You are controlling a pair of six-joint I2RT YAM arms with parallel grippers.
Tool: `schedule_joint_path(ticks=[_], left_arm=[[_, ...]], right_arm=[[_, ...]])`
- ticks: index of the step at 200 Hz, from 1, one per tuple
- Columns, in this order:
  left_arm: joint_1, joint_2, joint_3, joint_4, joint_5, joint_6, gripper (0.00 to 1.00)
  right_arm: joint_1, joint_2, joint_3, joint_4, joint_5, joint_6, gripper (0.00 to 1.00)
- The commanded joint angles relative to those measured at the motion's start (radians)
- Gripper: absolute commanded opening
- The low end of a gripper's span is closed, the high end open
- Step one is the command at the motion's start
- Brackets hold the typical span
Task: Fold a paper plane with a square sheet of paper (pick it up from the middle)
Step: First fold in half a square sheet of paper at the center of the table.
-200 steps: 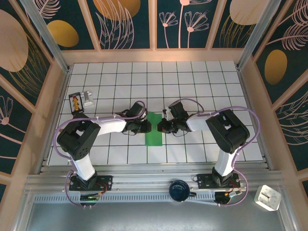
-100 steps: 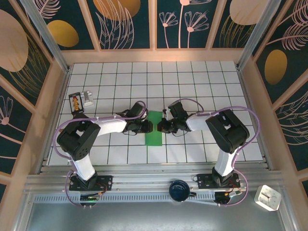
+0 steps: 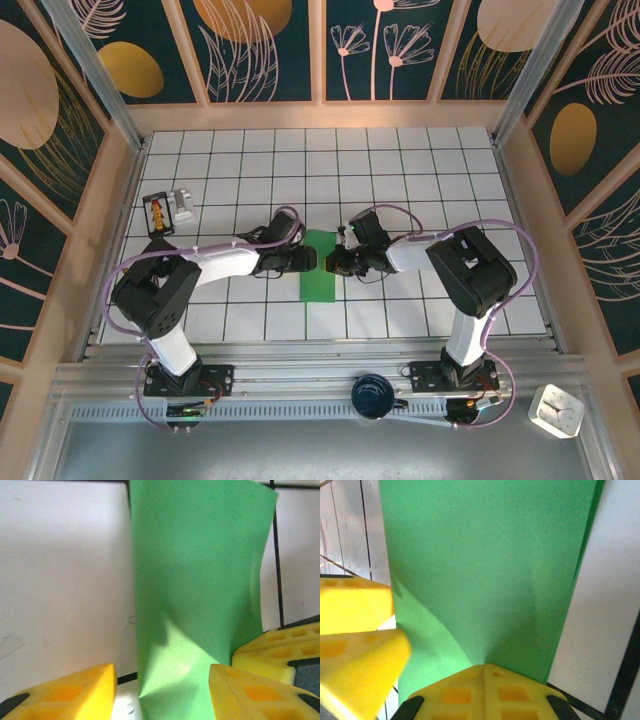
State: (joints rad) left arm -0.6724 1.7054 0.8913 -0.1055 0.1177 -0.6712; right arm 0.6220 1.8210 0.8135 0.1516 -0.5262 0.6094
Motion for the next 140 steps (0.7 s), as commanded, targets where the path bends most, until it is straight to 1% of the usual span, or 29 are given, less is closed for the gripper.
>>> schedule_joint_path(ticks=[1,13,33,49,57,69,72,96,112,125,140], left_arm=[[0.000,-0.062,-0.021,0.009,-0.004,-0.039,0.49],[-0.002,-0.068,-0.025,0.022,0.020,-0.041,0.44],[-0.004,-0.052,-0.029,0.059,0.101,-0.046,0.32],[-0.004,-0.023,-0.029,0.093,0.161,-0.052,0.25],[-0.004,-0.006,-0.028,0.094,0.168,-0.051,0.21],[-0.004,0.002,-0.021,0.073,0.148,-0.041,0.18],[-0.004,0.029,-0.022,0.066,0.139,-0.038,0.17],[0.005,0.054,-0.056,0.055,0.060,-0.028,0.14],[0.014,0.070,-0.083,0.068,0.042,-0.026,0.14],[0.016,0.063,-0.090,0.077,0.042,-0.021,0.16],[0.016,0.017,-0.103,0.114,0.075,-0.031,0.21]], right_arm=[[0.011,0.086,-0.037,-0.102,0.109,-0.010,0.00],[0.012,0.087,-0.036,-0.104,0.111,-0.011,0.00],[0.011,0.086,-0.034,-0.106,0.114,-0.014,0.00],[0.011,0.090,-0.033,-0.109,0.115,-0.016,0.00],[0.011,0.089,-0.031,-0.109,0.116,-0.016,0.00],[0.011,0.092,-0.030,-0.112,0.118,-0.017,0.00],[0.011,0.090,-0.030,-0.114,0.120,-0.018,0.00],[0.009,0.091,-0.028,-0.124,0.130,-0.026,0.00],[0.010,0.094,-0.028,-0.126,0.134,-0.030,0.00],[0.010,0.098,-0.029,-0.129,0.135,-0.031,0.00],[0.010,0.097,-0.031,-0.131,0.136,-0.033,0.00]])
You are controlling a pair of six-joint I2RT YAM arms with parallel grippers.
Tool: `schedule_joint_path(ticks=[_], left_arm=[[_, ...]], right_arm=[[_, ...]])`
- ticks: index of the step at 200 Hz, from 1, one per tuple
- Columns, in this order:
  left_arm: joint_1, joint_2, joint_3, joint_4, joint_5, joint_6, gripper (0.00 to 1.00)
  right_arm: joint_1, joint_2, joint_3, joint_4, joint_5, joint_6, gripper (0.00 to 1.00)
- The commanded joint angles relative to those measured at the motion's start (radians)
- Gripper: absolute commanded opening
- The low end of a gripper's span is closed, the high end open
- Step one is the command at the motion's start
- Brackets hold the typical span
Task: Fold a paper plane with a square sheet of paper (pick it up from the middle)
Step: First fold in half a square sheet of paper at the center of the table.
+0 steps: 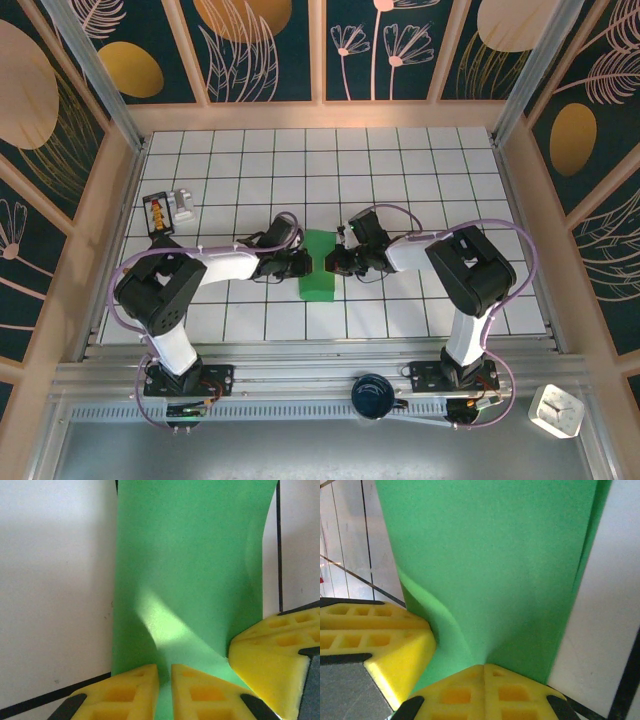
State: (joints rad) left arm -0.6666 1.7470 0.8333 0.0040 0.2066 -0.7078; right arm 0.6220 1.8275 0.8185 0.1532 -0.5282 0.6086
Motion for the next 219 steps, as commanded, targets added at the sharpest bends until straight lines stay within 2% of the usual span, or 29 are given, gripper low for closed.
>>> schedule_joint_path(ticks=[1,33,73,86,107,125,149,186,203,219], left_arm=[[0.010,-0.026,-0.047,0.008,-0.011,0.004,0.22],[0.003,-0.148,-0.094,0.069,0.071,-0.043,0.26],[-0.009,-0.119,-0.118,0.083,0.168,-0.055,0.23],[-0.010,-0.098,-0.119,0.074,0.169,-0.045,0.21],[-0.007,-0.071,-0.113,-0.012,0.091,-0.016,0.18],[0.001,-0.080,-0.144,-0.021,0.074,-0.011,0.17],[0.001,-0.129,-0.162,0.001,0.130,0.011,0.20],[0.000,-0.199,-0.210,0.140,0.249,-0.033,0.23],[-0.001,-0.186,-0.216,0.158,0.264,-0.042,0.22],[0.000,-0.149,-0.199,0.086,0.238,-0.024,0.20]], right_arm=[[0.009,0.089,-0.036,-0.133,0.138,-0.032,0.00],[0.010,0.085,-0.033,-0.137,0.142,-0.034,0.00],[0.010,0.089,-0.033,-0.139,0.146,-0.035,0.00],[0.010,0.089,-0.033,-0.141,0.149,-0.035,0.00],[0.010,0.091,-0.033,-0.141,0.150,-0.036,0.00],[0.010,0.093,-0.030,-0.147,0.153,-0.042,0.00],[0.010,0.093,-0.030,-0.149,0.155,-0.046,0.00],[0.009,0.089,-0.030,-0.149,0.155,-0.044,0.00],[0.009,0.090,-0.031,-0.149,0.157,-0.044,0.00],[0.009,0.088,-0.032,-0.151,0.160,-0.044,0.00]])
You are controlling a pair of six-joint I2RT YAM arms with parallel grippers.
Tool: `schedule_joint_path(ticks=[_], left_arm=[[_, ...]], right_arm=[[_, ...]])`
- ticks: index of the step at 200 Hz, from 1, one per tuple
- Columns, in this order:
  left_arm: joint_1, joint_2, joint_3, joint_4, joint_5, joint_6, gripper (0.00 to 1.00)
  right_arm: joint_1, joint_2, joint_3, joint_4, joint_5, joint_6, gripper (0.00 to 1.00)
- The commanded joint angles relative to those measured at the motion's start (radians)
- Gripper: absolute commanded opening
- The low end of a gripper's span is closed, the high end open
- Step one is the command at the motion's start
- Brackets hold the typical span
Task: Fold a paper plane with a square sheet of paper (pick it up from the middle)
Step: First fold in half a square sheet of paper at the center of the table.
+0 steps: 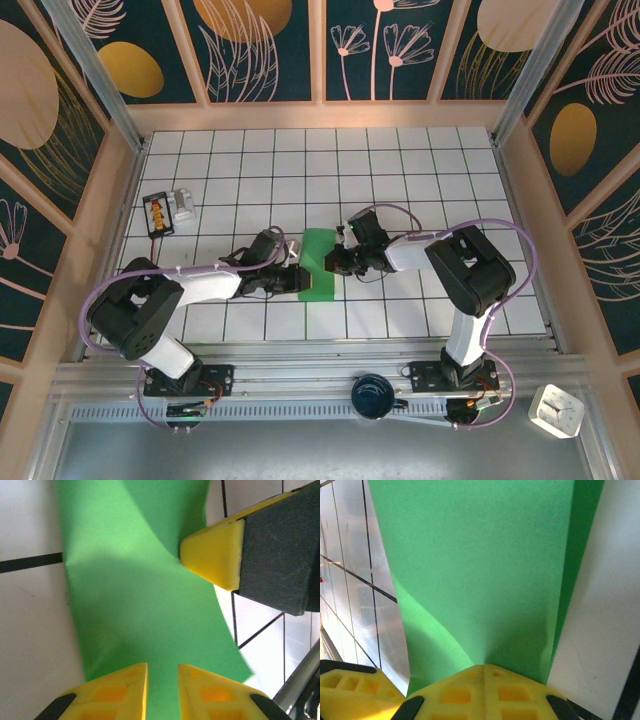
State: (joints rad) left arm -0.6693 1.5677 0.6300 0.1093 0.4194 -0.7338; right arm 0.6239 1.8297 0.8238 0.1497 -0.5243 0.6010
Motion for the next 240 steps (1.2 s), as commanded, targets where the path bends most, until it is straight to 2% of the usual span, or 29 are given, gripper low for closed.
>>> schedule_joint_path(ticks=[1,47,107,139,168,195,214,240], left_arm=[[0.002,0.032,0.005,-0.026,0.023,0.002,0.20],[0.003,0.057,-0.012,-0.146,-0.067,0.020,0.15],[0.003,-0.053,-0.054,0.003,0.087,-0.037,0.17],[0.002,0.004,-0.053,-0.083,0.048,-0.001,0.15],[0.010,0.019,-0.046,-0.157,-0.032,0.017,0.14],[0.018,-0.052,-0.040,-0.066,0.031,0.000,0.19],[0.058,-0.083,-0.039,0.043,0.087,-0.054,0.21],[0.102,-0.020,0.043,0.067,0.065,-0.056,0.20]], right_arm=[[0.007,0.085,-0.037,-0.148,0.156,-0.037,0.00],[0.007,0.090,-0.035,-0.150,0.162,-0.041,0.00],[0.006,0.084,-0.038,-0.152,0.170,-0.044,0.00],[0.005,0.085,-0.036,-0.154,0.171,-0.046,0.00],[0.005,0.083,-0.038,-0.157,0.174,-0.049,0.00],[0.005,0.083,-0.041,-0.156,0.176,-0.049,0.00],[0.005,0.081,-0.043,-0.154,0.177,-0.049,0.00],[0.005,0.082,-0.042,-0.150,0.178,-0.052,0.00]])
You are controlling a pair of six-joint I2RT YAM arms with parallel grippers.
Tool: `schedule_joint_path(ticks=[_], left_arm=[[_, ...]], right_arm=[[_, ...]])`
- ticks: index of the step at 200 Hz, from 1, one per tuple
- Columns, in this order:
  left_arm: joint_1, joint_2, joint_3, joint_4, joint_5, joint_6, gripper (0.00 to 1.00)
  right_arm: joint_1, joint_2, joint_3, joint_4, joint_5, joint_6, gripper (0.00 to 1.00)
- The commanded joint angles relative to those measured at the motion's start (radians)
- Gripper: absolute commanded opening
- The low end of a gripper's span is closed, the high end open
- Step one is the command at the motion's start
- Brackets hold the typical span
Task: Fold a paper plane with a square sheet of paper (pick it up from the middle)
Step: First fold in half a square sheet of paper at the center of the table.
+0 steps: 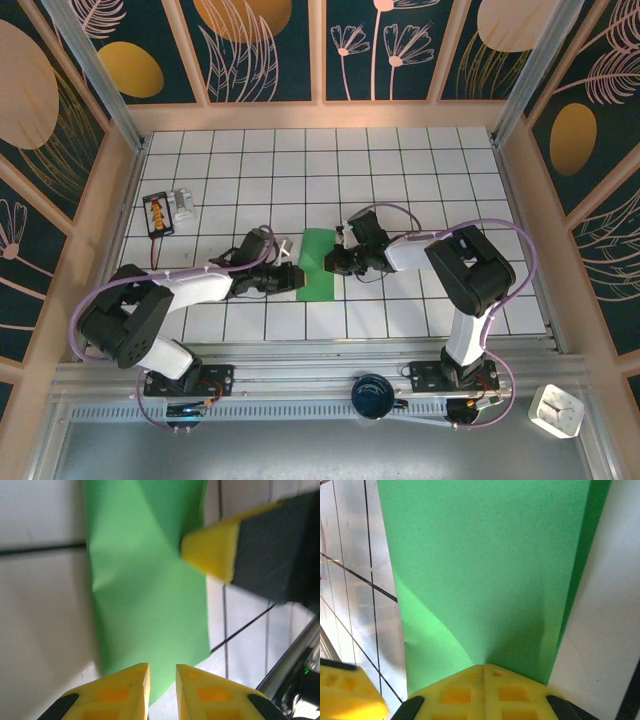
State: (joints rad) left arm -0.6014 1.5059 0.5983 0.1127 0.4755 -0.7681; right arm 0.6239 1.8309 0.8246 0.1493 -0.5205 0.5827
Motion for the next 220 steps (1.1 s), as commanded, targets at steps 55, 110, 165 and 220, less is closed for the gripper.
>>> schedule_joint_path(ticks=[55,110,165,220], left_arm=[[0.068,0.311,0.263,0.045,-0.081,0.040,0.16],[0.120,0.338,0.267,0.077,-0.087,0.073,0.17],[0.119,0.322,0.333,0.113,0.002,0.067,0.24],[0.138,0.453,0.407,0.061,-0.065,0.082,0.19]], right_arm=[[0.005,0.077,-0.042,-0.151,0.174,-0.037,0.00],[0.006,0.076,-0.046,-0.155,0.185,-0.038,0.00],[0.006,0.075,-0.043,-0.160,0.188,-0.038,0.00],[0.005,0.079,-0.040,-0.165,0.191,-0.041,0.00]])
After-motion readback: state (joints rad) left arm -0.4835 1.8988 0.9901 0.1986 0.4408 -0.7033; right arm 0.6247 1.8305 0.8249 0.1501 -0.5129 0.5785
